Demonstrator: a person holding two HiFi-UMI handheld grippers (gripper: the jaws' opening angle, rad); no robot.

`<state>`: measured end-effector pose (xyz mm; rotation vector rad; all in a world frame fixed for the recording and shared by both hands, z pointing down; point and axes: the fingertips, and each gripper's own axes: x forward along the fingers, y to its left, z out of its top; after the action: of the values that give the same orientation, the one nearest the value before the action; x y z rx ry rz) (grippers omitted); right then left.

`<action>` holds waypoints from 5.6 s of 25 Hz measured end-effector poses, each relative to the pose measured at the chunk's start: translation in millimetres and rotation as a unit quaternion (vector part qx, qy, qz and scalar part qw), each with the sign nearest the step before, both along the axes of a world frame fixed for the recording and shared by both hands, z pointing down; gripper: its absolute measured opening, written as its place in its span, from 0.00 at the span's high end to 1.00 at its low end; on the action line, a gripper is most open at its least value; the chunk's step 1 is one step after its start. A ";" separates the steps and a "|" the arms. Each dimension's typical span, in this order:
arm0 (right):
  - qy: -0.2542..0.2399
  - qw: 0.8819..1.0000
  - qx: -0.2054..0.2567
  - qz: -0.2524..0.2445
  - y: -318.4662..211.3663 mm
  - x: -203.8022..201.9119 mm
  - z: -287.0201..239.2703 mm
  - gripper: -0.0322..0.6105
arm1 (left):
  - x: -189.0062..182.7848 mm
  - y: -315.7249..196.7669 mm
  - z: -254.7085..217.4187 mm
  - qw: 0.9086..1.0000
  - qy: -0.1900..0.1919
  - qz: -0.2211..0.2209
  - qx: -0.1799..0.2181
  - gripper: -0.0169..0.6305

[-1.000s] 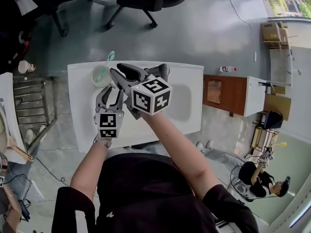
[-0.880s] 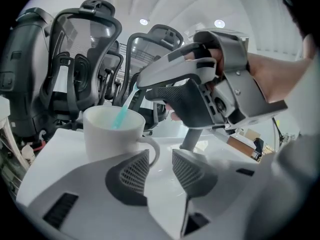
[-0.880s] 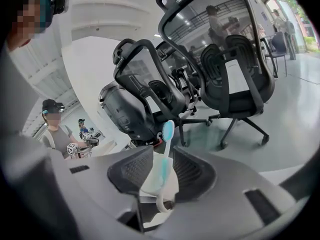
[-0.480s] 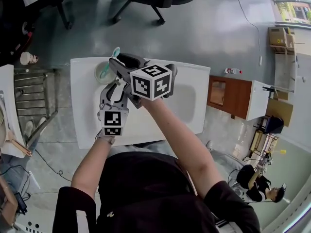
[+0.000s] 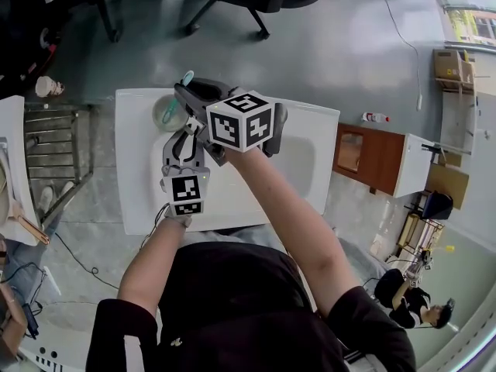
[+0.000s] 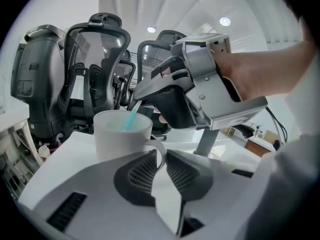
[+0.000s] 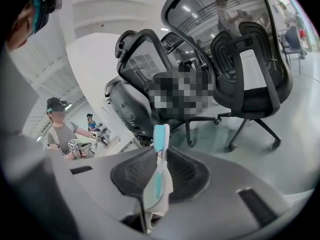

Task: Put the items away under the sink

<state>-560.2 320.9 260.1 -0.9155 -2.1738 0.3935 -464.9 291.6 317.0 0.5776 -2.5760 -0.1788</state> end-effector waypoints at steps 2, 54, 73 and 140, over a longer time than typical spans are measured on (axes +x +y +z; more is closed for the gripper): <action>-0.003 1.000 -0.004 0.000 0.7 0.9 -0.3 0.84 | -0.1 1.1 -1.7 1.000 -0.007 0.007 -0.010 0.88; -0.187 0.936 -0.130 0.269 -104.2 95.4 -197.7 0.87 | 92.5 39.0 -100.1 0.957 -0.113 0.254 -0.079 0.91; -0.178 0.912 -0.108 0.353 -209.5 240.1 -178.9 0.87 | 134.3 -4.7 -141.1 0.945 -0.131 0.292 -0.071 0.91; -0.116 0.674 -0.034 0.729 -402.1 684.8 18.3 0.87 | 525.2 -254.7 -12.9 0.572 -0.115 0.812 -0.017 0.91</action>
<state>124.6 -81.1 278.5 1.0708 -2.6799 1.1064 60.3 36.9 304.1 2.6510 -1.1818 0.6020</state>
